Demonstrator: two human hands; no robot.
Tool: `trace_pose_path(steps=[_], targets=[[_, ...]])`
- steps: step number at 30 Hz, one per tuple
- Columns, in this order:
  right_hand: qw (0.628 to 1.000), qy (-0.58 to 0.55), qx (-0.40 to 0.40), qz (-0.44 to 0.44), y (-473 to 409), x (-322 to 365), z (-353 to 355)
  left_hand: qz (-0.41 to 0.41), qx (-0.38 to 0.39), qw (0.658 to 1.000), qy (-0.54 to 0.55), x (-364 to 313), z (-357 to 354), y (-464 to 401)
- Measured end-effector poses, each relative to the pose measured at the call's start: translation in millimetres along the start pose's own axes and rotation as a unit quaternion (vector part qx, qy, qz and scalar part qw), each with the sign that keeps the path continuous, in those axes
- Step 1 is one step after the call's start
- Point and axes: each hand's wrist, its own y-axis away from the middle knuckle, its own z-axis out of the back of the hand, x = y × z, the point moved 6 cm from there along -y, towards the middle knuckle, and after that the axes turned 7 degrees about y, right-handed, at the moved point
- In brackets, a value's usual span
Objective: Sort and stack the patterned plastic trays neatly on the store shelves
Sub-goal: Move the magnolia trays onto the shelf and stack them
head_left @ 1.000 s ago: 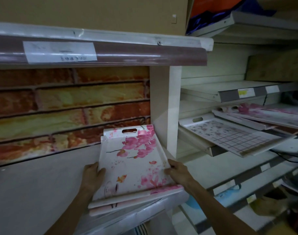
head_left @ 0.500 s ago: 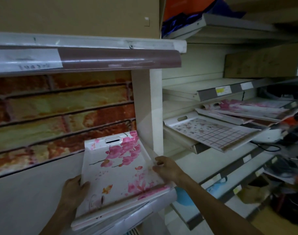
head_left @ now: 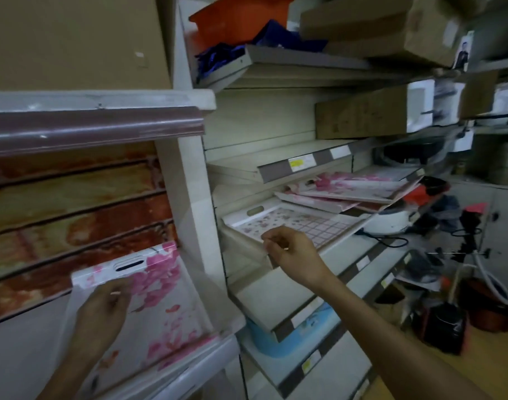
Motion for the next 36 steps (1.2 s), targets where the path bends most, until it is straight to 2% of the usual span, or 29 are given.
trace_pose_path(steps=[10, 20, 30, 36], targets=[[0.999, -0.001, -0.032, -0.003, -20.2, -69.8, 175.8, -0.11, 0.136, 0.981, 0.079, -176.4, -164.3, 18.1], [0.995, 0.002, -0.071, -0.07, -66.2, -162.3, 298.3, -0.244, 0.186, 0.947, 0.098, -317.5, -305.2, 27.0], [0.994, 0.037, -0.071, -0.075, -138.7, -217.8, 347.7, -0.343, 0.257, 0.904, -0.009, -383.8, -468.6, 15.2], [0.992, 0.053, -0.075, -0.089, -177.2, -258.3, 367.7, -0.302, 0.333, 0.891, -0.066, -398.0, -557.4, -8.3]])
